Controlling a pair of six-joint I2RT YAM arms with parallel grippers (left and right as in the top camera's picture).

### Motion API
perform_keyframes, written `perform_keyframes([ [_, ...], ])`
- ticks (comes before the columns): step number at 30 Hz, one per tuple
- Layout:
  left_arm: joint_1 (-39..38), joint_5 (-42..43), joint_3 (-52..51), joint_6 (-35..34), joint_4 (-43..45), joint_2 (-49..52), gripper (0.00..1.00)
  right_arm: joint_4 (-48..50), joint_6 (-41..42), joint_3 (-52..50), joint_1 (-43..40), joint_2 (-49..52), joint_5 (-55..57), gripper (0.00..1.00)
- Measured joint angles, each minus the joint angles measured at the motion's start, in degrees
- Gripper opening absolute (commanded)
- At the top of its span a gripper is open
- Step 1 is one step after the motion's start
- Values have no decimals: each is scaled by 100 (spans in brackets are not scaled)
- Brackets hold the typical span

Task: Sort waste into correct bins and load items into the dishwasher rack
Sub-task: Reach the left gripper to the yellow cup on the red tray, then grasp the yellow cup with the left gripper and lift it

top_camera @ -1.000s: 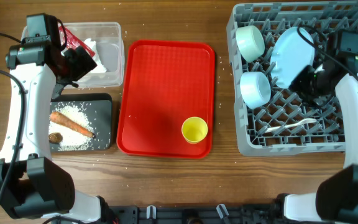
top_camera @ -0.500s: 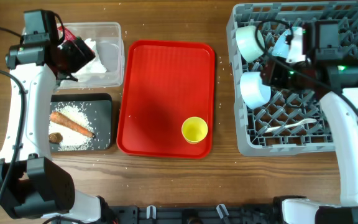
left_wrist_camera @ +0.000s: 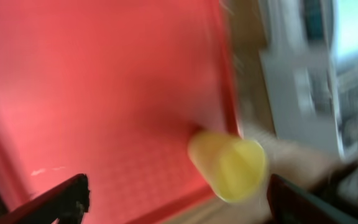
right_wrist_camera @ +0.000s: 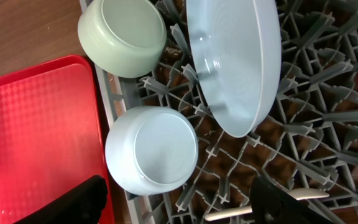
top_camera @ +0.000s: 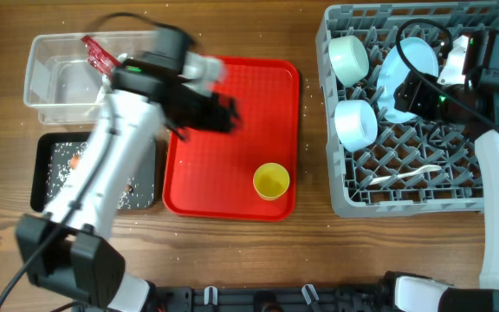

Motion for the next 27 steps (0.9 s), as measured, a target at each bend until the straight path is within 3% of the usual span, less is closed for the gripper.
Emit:
perform_keyframes([
  [5, -1364, -518, 4, 348, -245, 354, 79, -39, -26, 0, 2, 0, 0, 77],
  [11, -1720, -807, 7, 382, -442, 1038, 68, -122, -63, 0, 2, 0, 0, 77],
  [13, -1714, -848, 7, 328, -466, 1200, 59, -133, -105, 0, 2, 0, 0, 77],
  [17, -1709, -920, 7, 68, -413, 1333, 32, -160, -146, 0, 2, 0, 0, 77],
  [22, -1709, -951, -125, -203, -149, 1464, 8, -170, -146, -2, 2, 0, 0, 77],
  [27, -1709, -953, -177, -337, -15, 1539, 4, -173, -146, 0, 2, 0, 0, 77],
])
